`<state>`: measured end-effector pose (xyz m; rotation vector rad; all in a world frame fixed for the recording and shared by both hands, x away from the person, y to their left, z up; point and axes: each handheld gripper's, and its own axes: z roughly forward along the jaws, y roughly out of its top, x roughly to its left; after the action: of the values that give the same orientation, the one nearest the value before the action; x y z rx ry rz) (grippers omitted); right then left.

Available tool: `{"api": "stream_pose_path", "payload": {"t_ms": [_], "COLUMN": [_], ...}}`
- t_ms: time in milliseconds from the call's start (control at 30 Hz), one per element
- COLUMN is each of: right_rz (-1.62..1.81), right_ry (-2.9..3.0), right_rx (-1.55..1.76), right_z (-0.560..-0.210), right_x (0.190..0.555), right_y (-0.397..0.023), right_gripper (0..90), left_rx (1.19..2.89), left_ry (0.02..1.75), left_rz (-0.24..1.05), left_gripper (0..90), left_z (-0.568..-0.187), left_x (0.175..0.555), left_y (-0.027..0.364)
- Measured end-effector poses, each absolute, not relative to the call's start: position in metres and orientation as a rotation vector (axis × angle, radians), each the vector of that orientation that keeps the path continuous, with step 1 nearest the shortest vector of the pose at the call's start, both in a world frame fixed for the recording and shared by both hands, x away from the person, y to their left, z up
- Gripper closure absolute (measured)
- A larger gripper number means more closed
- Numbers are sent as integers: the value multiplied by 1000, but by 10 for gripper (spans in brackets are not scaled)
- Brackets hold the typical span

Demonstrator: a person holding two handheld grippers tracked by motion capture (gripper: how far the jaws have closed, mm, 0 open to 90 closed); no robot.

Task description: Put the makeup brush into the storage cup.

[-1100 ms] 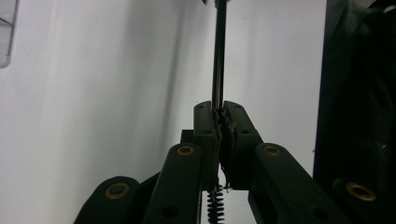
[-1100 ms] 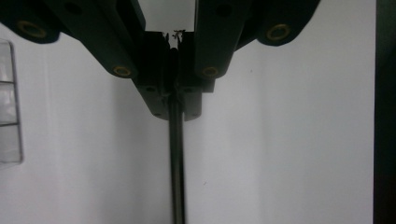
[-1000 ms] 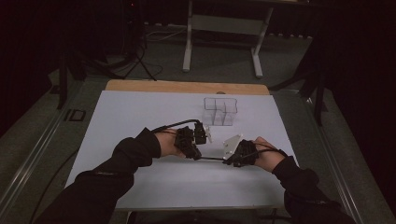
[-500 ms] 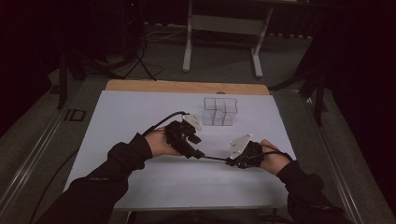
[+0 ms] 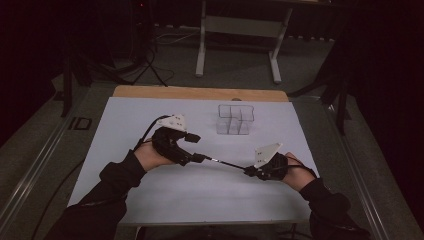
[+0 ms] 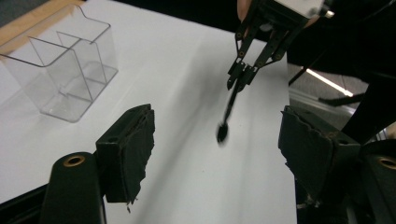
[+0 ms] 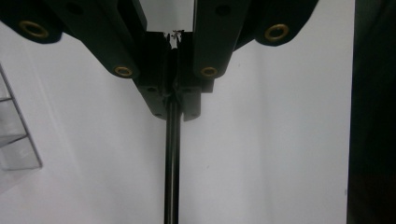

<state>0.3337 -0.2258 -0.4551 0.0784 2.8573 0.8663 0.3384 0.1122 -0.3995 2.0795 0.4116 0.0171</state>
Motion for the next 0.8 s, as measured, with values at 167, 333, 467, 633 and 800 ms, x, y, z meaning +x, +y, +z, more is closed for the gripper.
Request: {"api": "stream_pose_path", "payload": {"t_ms": [167,333,467,633,800], "right_rz": [1017,1140,1227,1335,1403], "right_ry": [2812,2773,2744,2710,2658], "right_rx": [189,230,250,254,290], "right_z": [-456,-458,-460,-462,-465], "right_x": [339,339,339,339,340], "right_y": [-233,-233,-231,-231,-234], "right_gripper": [855,855,855,855,855], "left_rx": [2001,1948,1901,1850,1820], "left_ry": [429,438,434,415,399], "left_rz": [36,-2,-21,-52,-59], "left_gripper": [282,304,322,335,361], "left_z": [-411,-426,-437,-447,-450], "left_x": [335,335,336,336,335], "left_y": [119,115,110,104,98]}}
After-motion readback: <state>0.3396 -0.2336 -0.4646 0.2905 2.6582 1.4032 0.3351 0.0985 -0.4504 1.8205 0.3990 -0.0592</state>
